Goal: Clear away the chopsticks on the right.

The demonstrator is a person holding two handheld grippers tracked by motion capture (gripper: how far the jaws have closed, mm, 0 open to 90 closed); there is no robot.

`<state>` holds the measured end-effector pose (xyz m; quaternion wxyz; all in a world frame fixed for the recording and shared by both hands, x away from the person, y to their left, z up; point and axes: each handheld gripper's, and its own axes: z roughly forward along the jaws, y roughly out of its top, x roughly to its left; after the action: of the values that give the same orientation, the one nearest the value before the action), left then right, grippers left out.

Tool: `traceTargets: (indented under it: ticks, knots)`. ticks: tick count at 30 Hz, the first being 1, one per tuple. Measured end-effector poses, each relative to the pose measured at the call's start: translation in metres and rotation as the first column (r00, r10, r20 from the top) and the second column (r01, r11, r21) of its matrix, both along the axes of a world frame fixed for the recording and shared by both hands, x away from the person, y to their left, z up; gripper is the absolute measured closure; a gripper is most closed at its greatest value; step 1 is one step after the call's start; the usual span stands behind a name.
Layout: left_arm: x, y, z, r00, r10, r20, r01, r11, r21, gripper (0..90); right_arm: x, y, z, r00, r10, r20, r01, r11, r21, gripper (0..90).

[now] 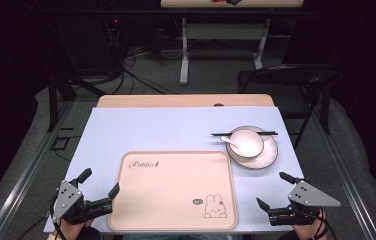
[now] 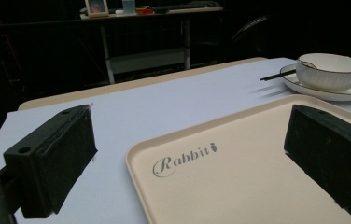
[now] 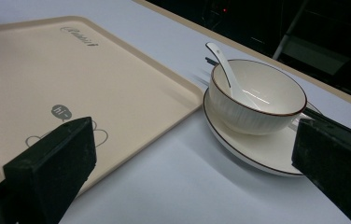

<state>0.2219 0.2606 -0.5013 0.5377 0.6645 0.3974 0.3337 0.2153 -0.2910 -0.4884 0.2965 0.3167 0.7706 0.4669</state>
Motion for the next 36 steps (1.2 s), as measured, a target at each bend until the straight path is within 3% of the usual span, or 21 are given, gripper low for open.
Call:
traceTargets:
  ticks: [17, 18, 21, 22, 28, 30, 36]
  knots:
    - [0.001, -0.002, 0.0, 1.0, -0.002, -0.004, 0.002, 0.9999, 0.012, 2.2, 0.01, 0.001, 0.001, 0.9953, -0.087, -0.043, 0.085, 0.9953, -0.046, 0.0]
    - [0.001, -0.002, 0.0, 1.0, 0.002, -0.004, -0.001, 0.9999, 0.014, 2.2, 0.015, 0.002, 0.002, 0.9931, -0.097, -0.065, 0.093, 0.9929, -0.075, 0.0]
    - [0.001, -0.002, 0.0, 1.0, 0.002, -0.003, -0.002, 0.9999, 0.015, 2.2, 0.021, 0.003, 0.003, 0.9895, -0.112, -0.091, 0.103, 0.9905, -0.091, 0.0]
    - [0.001, -0.002, 0.0, 1.0, 0.0, -0.003, 0.0, 0.9999, 0.016, 2.2, 0.027, 0.004, 0.005, 0.9835, -0.134, -0.122, 0.118, 0.9851, -0.124, 0.0]
    - [0.0, -0.002, 0.0, 1.0, -0.002, -0.001, 0.002, 0.9999, 0.016, 2.3, 0.046, 0.004, 0.008, 0.9724, -0.139, -0.187, 0.111, 0.9816, -0.156, 0.0]
    - [0.0, -0.002, 0.0, 1.0, -0.001, 0.0, 0.001, 0.9999, 0.014, 2.3, 0.055, 0.0, 0.01, 0.9721, -0.151, -0.18, 0.113, 0.9726, -0.203, 0.0]
    - [0.0, -0.003, 0.0, 1.0, -0.004, -0.003, 0.004, 0.9997, 0.023, 2.3, 0.069, -0.009, 0.013, 0.9667, -0.157, -0.202, 0.108, 0.9657, -0.236, 0.0]
